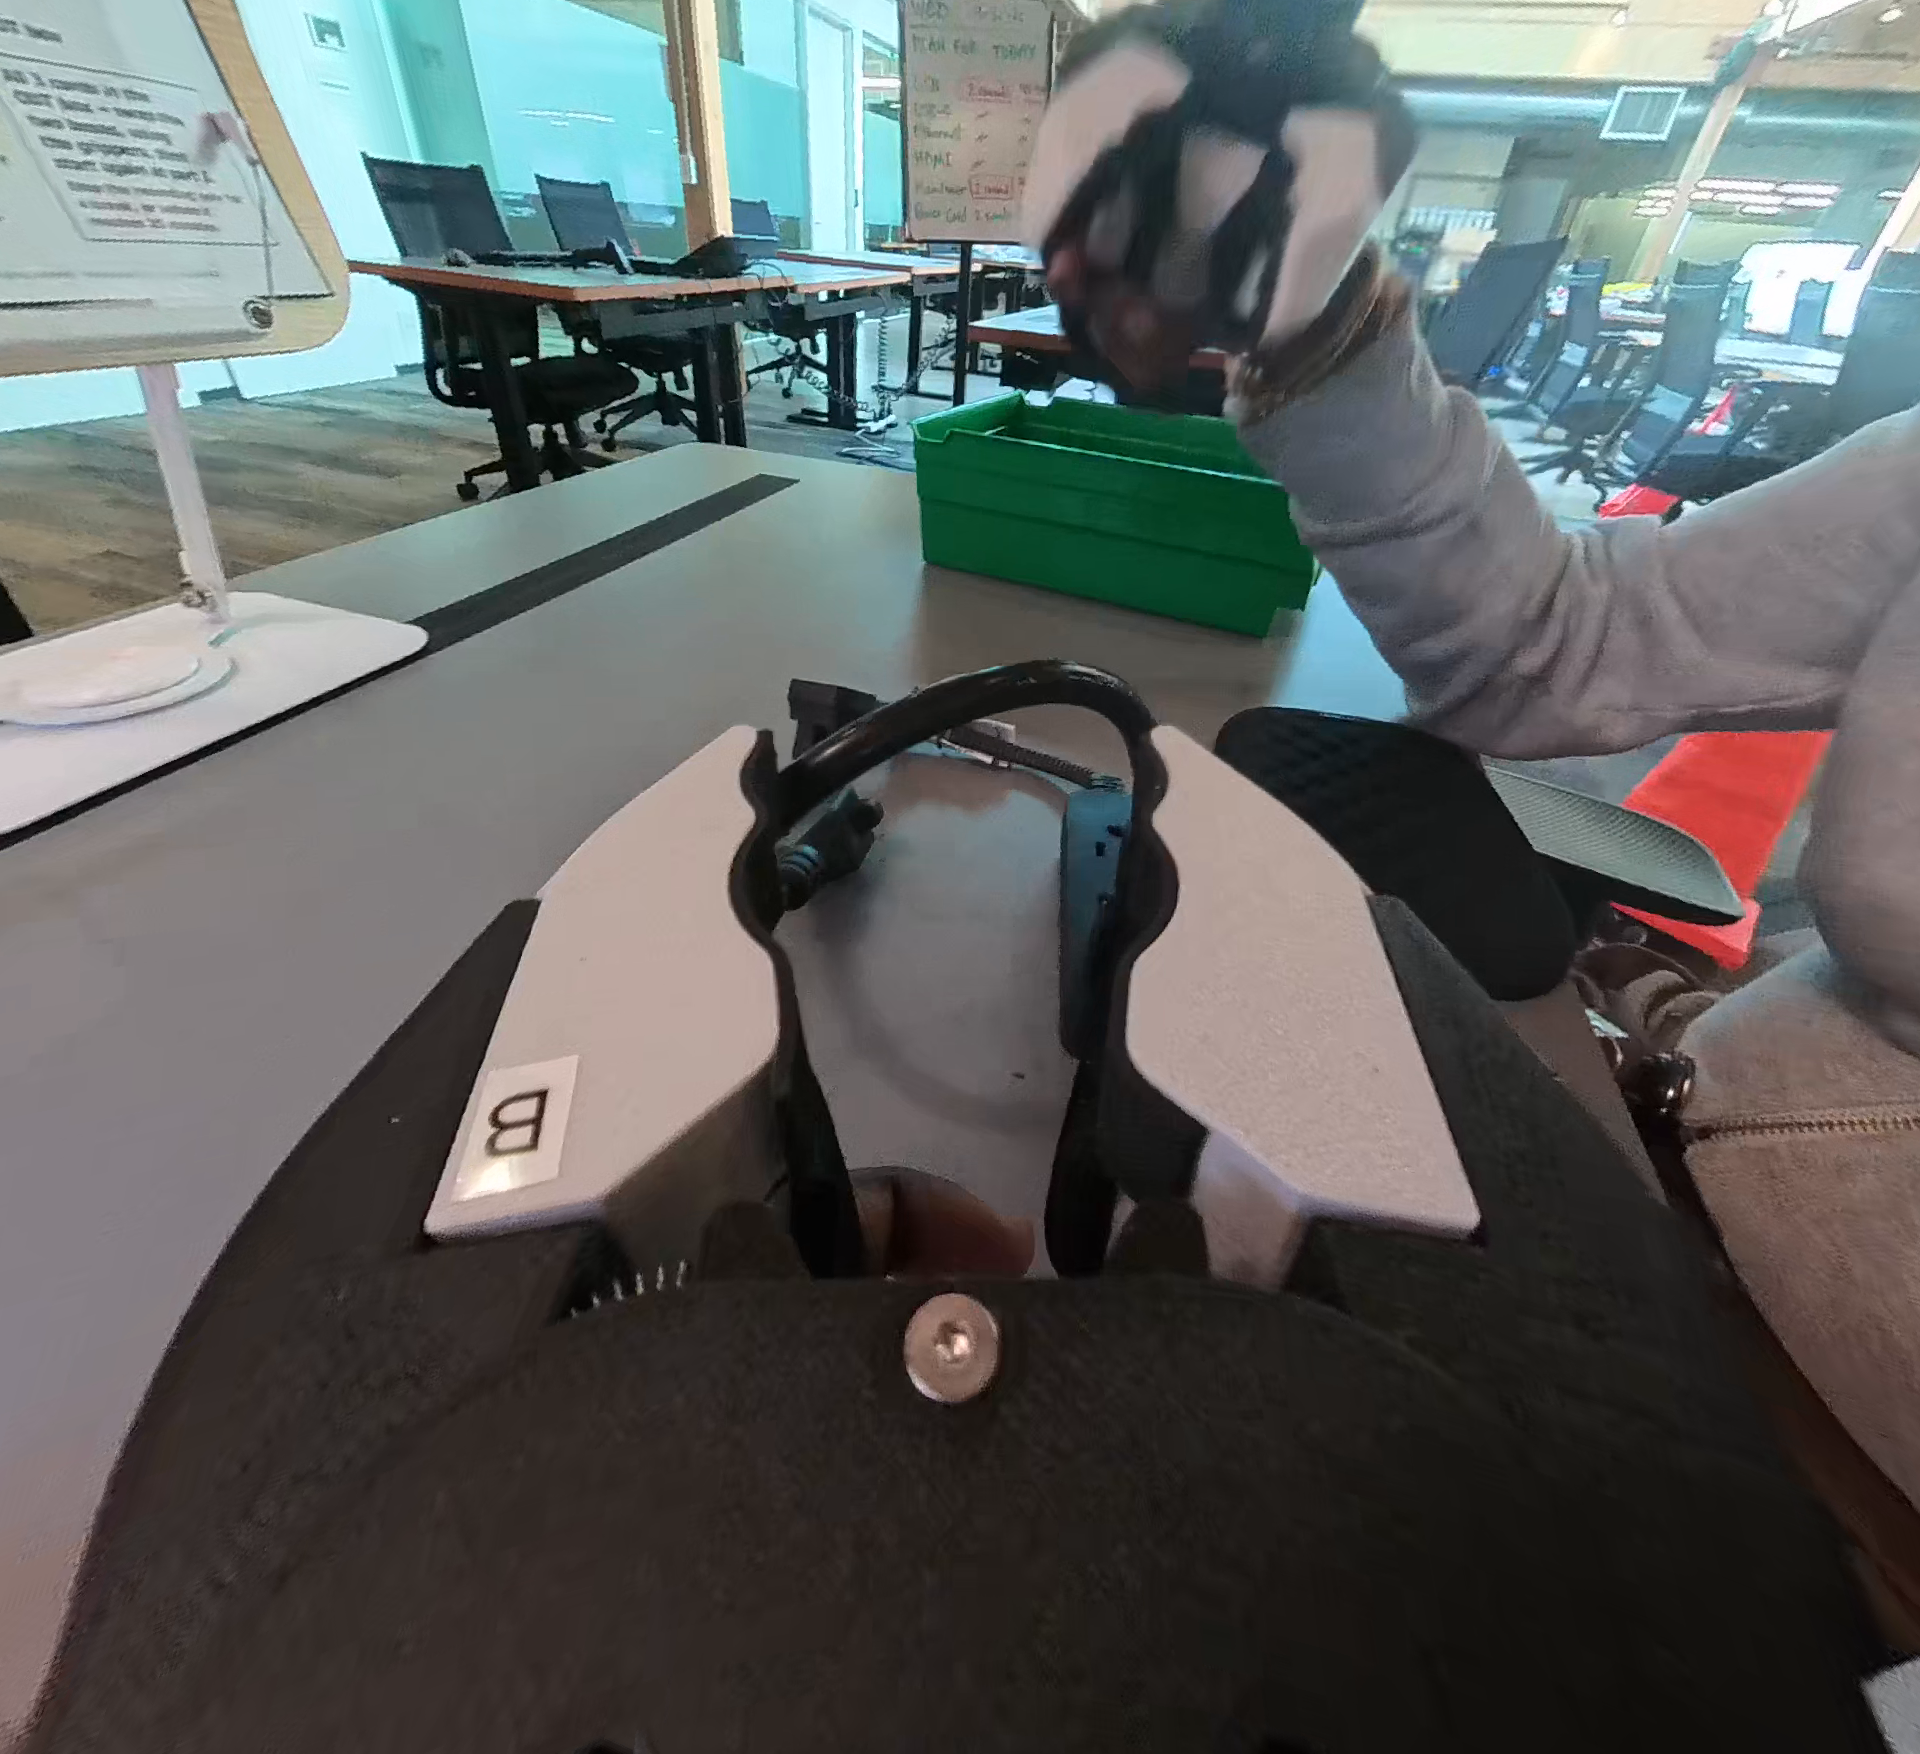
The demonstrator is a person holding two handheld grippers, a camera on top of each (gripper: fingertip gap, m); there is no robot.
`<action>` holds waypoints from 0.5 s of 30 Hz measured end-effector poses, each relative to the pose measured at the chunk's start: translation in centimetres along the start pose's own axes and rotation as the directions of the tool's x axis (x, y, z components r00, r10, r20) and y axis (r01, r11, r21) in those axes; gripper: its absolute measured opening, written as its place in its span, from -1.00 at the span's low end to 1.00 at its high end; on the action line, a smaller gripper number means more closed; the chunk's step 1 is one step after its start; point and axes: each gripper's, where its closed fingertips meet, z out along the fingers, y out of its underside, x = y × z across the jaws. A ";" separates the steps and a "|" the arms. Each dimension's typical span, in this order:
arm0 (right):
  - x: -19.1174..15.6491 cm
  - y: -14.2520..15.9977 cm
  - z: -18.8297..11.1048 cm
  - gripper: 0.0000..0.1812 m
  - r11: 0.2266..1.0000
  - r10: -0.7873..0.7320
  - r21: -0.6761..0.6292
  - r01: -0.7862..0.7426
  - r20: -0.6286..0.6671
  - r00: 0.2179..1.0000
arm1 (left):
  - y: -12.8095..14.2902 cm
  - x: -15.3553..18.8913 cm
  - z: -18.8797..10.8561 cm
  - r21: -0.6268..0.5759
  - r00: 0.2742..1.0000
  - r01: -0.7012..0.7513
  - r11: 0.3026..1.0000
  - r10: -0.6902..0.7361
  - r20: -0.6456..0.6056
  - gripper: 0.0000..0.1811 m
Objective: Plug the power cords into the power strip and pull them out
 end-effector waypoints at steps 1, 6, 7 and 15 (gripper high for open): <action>-0.1 2.2 1.6 -0.39 0.998 0.018 -0.057 -0.015 0.040 0.999 | 0.1 0.0 -0.1 -0.010 1.000 -0.004 1.000 0.004 0.003 -0.29; -2.4 7.6 6.8 -0.39 0.994 0.090 -0.078 -0.072 0.257 0.962 | 0.8 0.4 0.0 -0.041 1.000 -0.011 0.999 0.010 -0.022 -0.29; -2.9 7.5 7.3 -0.40 0.995 0.095 -0.059 -0.081 0.295 0.951 | 0.9 0.5 0.1 -0.047 0.999 -0.029 0.998 0.028 -0.022 -0.29; -7.0 9.3 10.3 -0.71 0.994 0.085 -0.104 -0.046 0.411 0.908 | -0.9 0.1 0.0 0.020 0.987 -0.151 0.988 0.150 0.058 -0.32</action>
